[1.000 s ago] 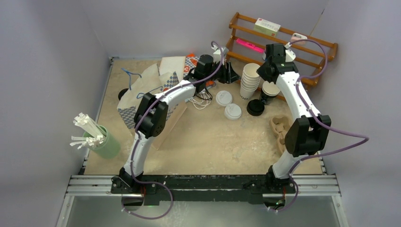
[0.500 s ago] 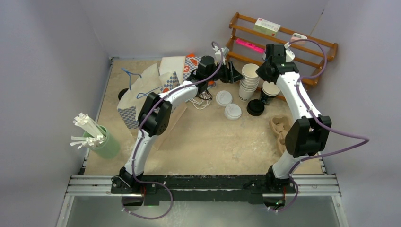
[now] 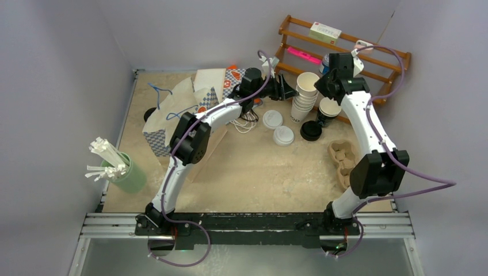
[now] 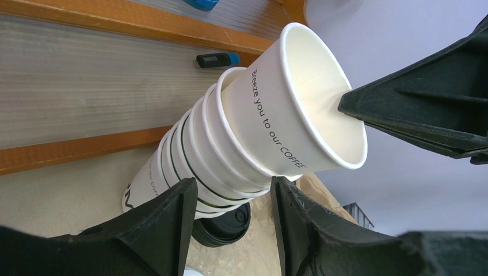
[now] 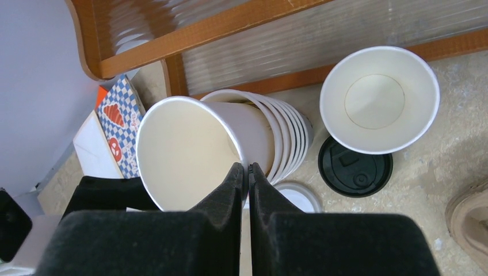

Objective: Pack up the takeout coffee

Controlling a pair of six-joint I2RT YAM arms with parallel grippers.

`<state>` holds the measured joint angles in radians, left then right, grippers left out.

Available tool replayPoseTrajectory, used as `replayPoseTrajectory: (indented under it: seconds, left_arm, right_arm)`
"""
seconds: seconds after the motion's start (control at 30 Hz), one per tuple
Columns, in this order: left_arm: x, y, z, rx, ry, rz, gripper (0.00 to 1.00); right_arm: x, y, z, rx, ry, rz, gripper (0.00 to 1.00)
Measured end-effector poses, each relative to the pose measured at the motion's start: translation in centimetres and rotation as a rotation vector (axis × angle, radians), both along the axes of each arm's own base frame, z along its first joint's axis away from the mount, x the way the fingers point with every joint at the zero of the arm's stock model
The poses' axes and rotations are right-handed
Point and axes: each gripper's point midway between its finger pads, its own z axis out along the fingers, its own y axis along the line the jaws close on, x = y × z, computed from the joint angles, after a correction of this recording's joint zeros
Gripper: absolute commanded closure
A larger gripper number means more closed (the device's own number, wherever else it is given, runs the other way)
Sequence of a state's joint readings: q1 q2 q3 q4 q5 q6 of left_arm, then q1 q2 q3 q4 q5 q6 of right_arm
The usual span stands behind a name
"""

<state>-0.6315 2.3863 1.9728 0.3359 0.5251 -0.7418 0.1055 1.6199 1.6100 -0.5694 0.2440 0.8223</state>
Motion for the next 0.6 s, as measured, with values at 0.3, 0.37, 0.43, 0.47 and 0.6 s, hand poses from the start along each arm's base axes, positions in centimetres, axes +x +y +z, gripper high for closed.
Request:
replayPoseTrajectory:
  seconds: [0.3,0.37,0.43,0.47,0.6]
  left_arm:
    - [0.0,0.1,-0.4,0.012,0.008,0.004,0.48]
    - [-0.1,0.1,-0.7,0.023,0.009,0.004,0.48]
    - [-0.4,0.4,-1.3,0.043,0.014,0.005,0.48]
    - [-0.6,0.6,-1.6,0.058,0.02,0.005,0.48]
    - [-1.8,1.7,-1.4,0.119,0.018,0.02,0.48]
  right_arm:
    - [0.3,0.2,4.6,0.008,-0.079,0.013,0.96]
    - [0.0,0.1,7.0,0.004,-0.126,0.018,0.96]
    - [-0.7,0.0,9.6,0.001,-0.184,0.024,0.96]
    - [-1.3,0.0,10.9,-0.001,-0.215,0.027,0.96]
    - [-4.8,-0.2,15.1,-0.001,-0.318,0.052,0.96]
